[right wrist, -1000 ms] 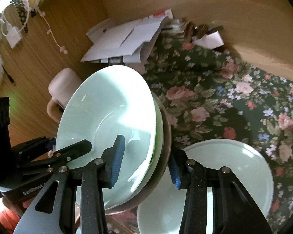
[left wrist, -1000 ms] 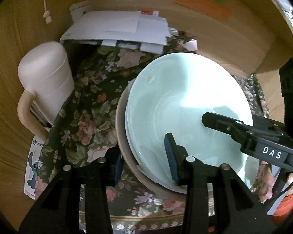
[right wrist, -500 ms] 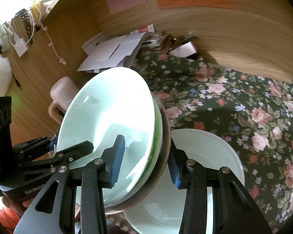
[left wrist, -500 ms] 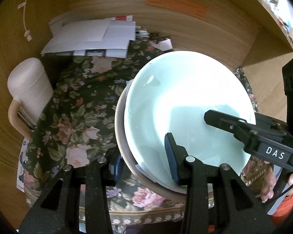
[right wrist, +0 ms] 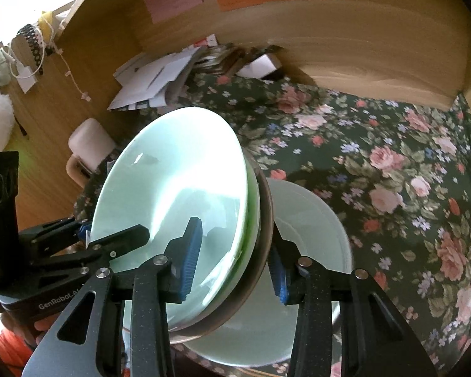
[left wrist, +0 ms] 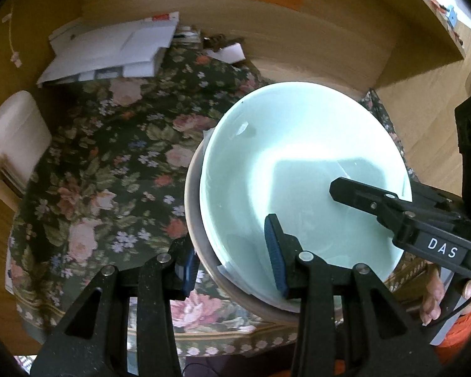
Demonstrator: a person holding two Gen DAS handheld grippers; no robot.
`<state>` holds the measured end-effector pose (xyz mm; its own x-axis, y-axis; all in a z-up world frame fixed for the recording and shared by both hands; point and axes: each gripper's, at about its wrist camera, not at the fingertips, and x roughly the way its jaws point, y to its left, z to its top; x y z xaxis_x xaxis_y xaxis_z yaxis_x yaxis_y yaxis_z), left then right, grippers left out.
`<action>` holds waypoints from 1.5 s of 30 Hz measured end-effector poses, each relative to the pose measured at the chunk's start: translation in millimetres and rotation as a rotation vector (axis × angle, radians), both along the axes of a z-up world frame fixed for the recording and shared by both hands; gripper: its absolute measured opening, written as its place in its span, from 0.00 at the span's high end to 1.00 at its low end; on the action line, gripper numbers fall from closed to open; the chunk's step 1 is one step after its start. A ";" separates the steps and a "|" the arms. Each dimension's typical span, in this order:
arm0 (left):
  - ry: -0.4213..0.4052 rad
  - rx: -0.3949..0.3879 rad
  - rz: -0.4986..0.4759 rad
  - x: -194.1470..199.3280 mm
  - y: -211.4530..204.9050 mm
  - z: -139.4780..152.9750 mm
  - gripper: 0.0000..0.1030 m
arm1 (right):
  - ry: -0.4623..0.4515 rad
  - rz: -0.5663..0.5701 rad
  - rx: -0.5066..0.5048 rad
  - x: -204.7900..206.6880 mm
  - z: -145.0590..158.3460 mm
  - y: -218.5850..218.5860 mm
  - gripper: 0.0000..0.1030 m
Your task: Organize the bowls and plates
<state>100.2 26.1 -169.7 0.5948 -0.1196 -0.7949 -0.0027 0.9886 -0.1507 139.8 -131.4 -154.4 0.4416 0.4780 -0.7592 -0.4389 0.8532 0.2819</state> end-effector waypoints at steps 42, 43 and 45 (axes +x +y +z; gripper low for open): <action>-0.414 0.061 -0.017 -66.2 -20.6 92.4 0.46 | -0.396 -0.081 0.027 -76.5 94.0 -36.1 0.30; -0.448 0.060 -0.009 -74.9 -21.3 99.1 0.41 | -0.423 -0.083 0.027 -83.9 98.3 -35.5 0.28; -0.506 0.062 -0.002 -88.6 -23.9 108.9 0.37 | -0.472 -0.080 0.035 -97.1 106.0 -34.1 0.23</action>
<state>11.6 2.2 -60.8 0.9072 -0.0824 -0.4126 0.0571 0.9957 -0.0733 42.7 -165.4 -48.4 0.7710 0.4497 -0.4509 -0.4587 0.8833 0.0965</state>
